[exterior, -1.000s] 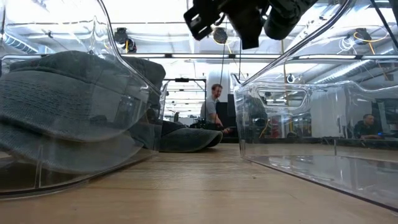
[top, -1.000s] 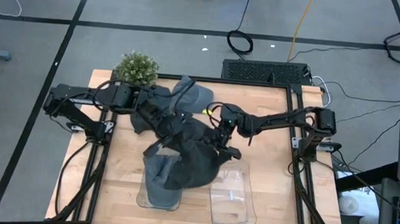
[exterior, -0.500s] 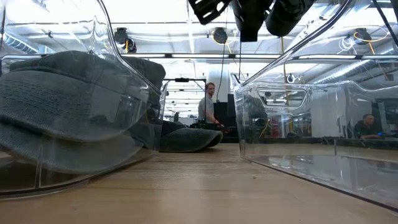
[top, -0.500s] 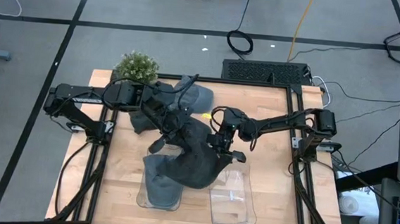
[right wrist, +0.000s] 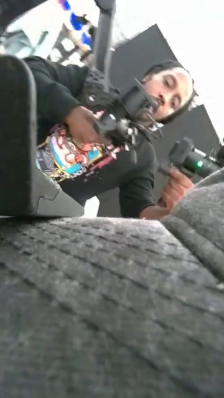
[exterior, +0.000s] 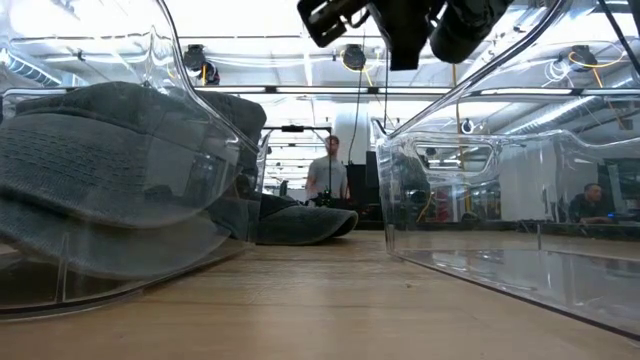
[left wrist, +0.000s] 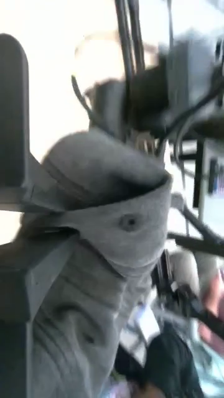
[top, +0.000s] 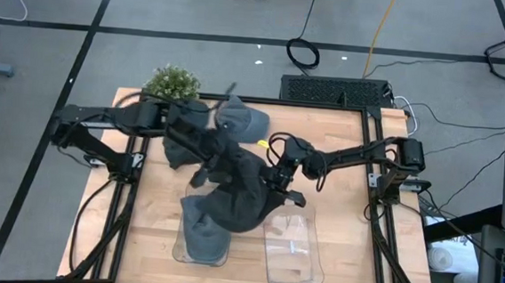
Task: Pick & Place hat
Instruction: Put the top right black cap into the right transparent bin
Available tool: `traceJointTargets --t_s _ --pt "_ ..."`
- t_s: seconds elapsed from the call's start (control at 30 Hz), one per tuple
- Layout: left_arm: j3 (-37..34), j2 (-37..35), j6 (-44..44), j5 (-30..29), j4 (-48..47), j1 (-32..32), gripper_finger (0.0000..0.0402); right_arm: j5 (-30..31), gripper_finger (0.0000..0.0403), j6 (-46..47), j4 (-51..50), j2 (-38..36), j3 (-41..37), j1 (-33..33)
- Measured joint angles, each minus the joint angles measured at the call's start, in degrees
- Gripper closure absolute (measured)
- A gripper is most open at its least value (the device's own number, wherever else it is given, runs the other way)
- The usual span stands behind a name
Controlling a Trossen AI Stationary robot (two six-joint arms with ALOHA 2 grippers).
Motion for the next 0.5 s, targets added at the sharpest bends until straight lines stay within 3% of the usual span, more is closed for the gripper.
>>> traceJointTargets --t_s 0.17,0.3,0.4,0.5 --pt "0.06 -5.61 1.24 -10.64 -0.27 1.58 0.0321 4.17 0.0401 0.81 -1.91 -0.08 -0.86 1.29" --pt "0.06 -8.99 1.42 -20.78 -1.31 2.54 0.0324 10.02 0.0401 -4.44 -10.4 -3.37 -0.88 2.95" --pt "0.04 -10.69 -0.09 -28.75 -2.79 3.72 0.0325 22.33 0.0402 -12.85 -25.84 -9.25 -0.88 4.82" --pt "0.06 -11.05 -3.24 -35.96 -5.66 4.96 0.0325 43.73 0.0402 -20.82 -42.84 -16.46 -0.84 8.56"
